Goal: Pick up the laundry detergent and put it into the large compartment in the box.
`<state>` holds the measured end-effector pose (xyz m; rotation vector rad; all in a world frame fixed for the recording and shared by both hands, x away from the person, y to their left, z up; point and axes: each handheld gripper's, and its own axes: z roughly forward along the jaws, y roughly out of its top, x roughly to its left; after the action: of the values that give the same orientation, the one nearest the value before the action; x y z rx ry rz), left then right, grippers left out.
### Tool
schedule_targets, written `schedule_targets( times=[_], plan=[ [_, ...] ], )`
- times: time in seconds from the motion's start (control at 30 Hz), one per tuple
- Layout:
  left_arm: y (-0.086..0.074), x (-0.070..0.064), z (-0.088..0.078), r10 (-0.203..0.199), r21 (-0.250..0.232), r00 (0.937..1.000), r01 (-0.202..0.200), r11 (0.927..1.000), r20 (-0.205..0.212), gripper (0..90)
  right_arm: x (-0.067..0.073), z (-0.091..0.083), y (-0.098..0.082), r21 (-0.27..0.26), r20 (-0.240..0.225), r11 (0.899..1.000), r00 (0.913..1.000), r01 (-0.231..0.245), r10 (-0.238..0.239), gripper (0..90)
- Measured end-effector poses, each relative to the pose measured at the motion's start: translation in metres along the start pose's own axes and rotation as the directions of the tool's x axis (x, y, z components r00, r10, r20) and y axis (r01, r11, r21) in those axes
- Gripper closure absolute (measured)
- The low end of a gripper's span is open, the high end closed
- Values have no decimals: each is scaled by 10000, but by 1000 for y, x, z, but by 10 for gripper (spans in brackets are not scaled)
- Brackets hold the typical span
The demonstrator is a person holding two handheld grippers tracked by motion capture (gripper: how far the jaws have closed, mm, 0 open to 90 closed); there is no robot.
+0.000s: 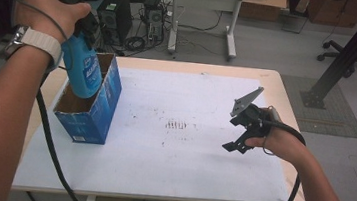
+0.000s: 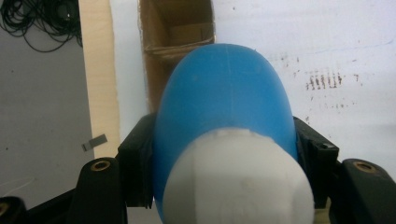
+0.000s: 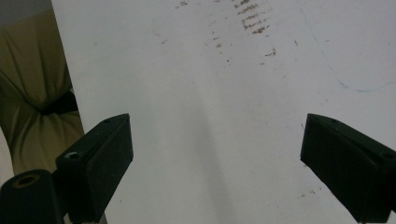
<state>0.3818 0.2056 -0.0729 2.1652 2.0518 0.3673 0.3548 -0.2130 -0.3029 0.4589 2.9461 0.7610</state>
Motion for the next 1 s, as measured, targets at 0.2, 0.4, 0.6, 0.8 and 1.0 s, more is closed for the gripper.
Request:
schedule_targets(
  times=[0.2, 0.4, 0.6, 0.8, 1.0],
  plan=[
    [0, 9, 6, -91, -31, 10000, 91, 10000, 4, 372, -1, 2, 0, 38, -16, 10000, 10000, -39, 39, 94],
    [0, 15, 15, -98, 56, 9999, 98, 9999, -54, 372, -2, 2, 2, 87, -8, 9999, 10000, -76, 76, 96],
    [0, 21, 24, -113, 71, 9999, 114, 9999, -102, 371, -3, 1, 2, 93, 11, 9999, 9999, -109, 109, 97],
    [-1, 26, 35, -234, 15, 9996, 234, 9997, -154, 372, -4, 3, -1, 126, 1, 9998, 9999, -167, 167, 97],
    [-2, 28, 48, -236, 84, 9997, 237, 9997, -84, 371, -5, 3, 0, 127, 1, 9998, 9999, -170, 170, 97]
  ],
)
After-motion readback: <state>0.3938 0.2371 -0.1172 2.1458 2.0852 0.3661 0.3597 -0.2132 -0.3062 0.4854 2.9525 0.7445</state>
